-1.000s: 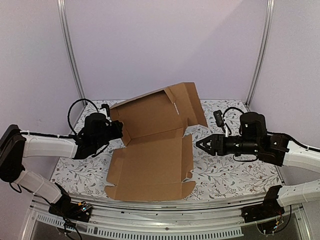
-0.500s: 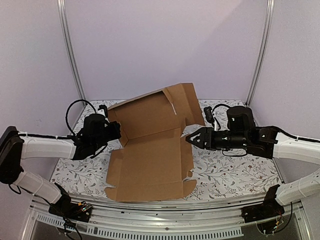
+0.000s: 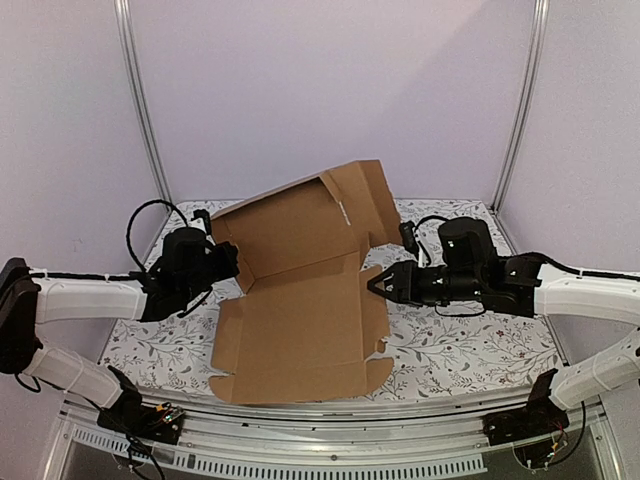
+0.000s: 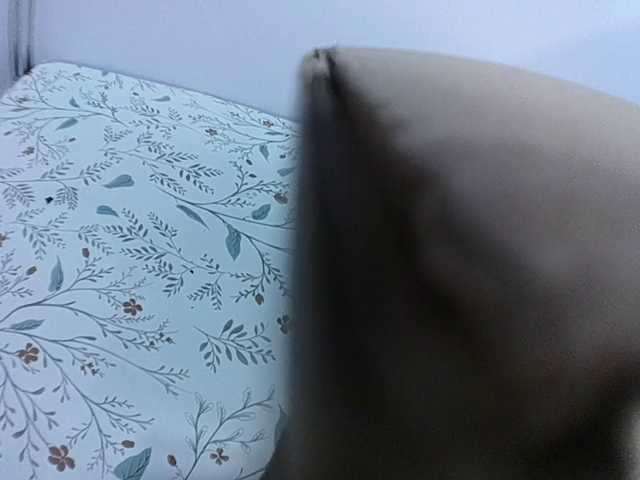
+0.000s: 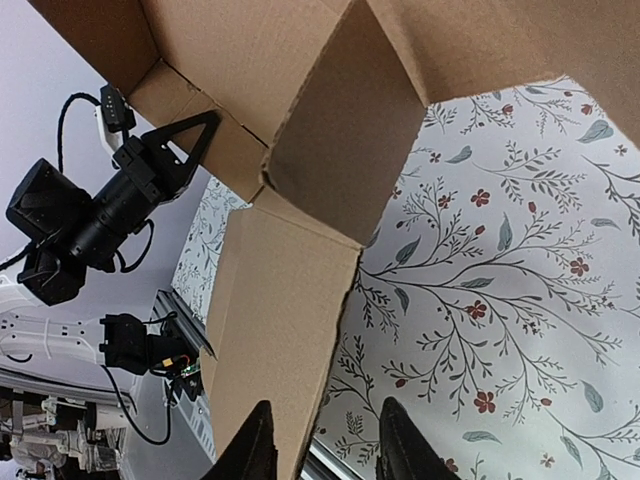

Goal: Fold the paper box

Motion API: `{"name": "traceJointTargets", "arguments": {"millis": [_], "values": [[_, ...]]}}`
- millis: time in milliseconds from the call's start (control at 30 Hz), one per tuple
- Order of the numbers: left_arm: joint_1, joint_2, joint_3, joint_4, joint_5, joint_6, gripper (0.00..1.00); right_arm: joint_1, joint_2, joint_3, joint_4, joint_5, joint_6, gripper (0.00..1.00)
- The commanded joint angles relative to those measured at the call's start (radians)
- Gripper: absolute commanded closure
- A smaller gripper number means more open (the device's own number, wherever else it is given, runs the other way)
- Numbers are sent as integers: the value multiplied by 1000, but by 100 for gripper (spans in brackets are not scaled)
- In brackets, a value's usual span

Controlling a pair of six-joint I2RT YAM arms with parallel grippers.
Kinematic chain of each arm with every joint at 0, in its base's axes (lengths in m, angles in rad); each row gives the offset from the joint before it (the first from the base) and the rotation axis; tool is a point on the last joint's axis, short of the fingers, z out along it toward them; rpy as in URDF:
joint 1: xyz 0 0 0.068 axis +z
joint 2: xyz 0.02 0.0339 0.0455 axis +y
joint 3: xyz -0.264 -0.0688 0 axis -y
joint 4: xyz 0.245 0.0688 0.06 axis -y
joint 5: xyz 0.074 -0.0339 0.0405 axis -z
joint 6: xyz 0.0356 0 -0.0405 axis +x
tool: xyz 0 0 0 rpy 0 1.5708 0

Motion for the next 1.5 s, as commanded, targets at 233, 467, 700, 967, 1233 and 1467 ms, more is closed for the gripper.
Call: {"name": "traceJointTargets", "arguments": {"millis": [233, 467, 700, 967, 1233, 1467], "values": [[18, -26, -22, 42, 123, -93, 100, 9, -65, -66, 71, -6, 3, 88], [33, -30, -33, 81, 198, -140, 100, 9, -124, -156, 177, -9, 11, 96], [51, -8, -43, 166, 293, -180, 100, 9, -174, -262, 352, -22, 24, 97], [64, 38, -30, 232, 424, -193, 100, 8, -163, -343, 552, -72, 16, 100], [76, 60, -32, 307, 528, -198, 100, 8, -76, -355, 771, -181, 14, 100], [81, 70, -19, 346, 606, -217, 100, 5, 36, -323, 896, -251, 35, 100]]}}
